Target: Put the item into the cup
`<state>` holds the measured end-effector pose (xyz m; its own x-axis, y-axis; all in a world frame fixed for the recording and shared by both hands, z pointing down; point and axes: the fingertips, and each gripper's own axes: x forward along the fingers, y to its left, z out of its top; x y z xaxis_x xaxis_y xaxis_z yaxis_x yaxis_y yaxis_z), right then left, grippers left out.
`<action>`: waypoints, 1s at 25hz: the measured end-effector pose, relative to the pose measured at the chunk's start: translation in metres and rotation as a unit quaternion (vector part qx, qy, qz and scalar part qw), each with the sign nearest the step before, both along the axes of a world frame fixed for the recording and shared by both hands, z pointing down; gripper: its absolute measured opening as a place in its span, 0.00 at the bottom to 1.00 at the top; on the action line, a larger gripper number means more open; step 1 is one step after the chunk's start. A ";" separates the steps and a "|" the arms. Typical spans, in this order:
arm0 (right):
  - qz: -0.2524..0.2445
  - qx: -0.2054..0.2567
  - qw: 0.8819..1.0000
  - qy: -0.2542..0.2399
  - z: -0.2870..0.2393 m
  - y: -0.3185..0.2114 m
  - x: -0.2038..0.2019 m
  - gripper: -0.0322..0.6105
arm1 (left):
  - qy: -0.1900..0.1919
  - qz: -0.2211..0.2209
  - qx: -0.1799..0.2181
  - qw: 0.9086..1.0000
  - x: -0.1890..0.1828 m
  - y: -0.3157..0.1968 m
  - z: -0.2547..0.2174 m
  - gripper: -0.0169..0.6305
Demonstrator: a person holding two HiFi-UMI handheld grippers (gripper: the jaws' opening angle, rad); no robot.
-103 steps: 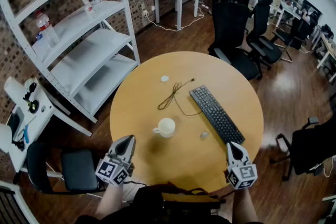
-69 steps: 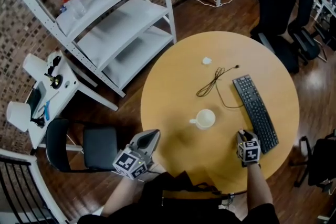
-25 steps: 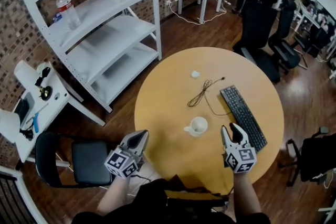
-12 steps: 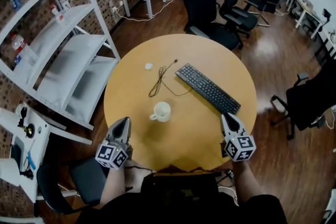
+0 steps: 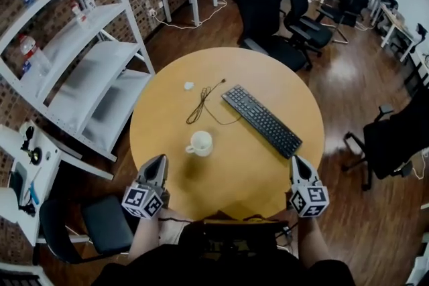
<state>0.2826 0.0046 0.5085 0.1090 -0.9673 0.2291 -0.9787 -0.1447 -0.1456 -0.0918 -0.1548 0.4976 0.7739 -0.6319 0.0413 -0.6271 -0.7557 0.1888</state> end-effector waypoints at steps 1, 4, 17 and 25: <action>-0.001 0.003 1.000 -0.006 0.000 0.000 0.002 0.06 | 0.000 -0.003 0.002 1.000 0.000 0.002 -0.001 0.02; -0.011 0.009 1.000 -0.014 0.000 -0.001 0.006 0.06 | 0.000 -0.013 0.007 1.000 0.001 0.010 -0.002 0.02; -0.047 0.016 0.999 0.002 -0.002 -0.026 0.020 0.06 | -0.022 -0.023 0.002 0.999 0.002 0.012 0.007 0.02; -0.043 0.004 0.999 -0.023 0.013 -0.021 0.010 0.06 | -0.038 0.006 0.006 0.999 0.015 0.002 0.010 0.02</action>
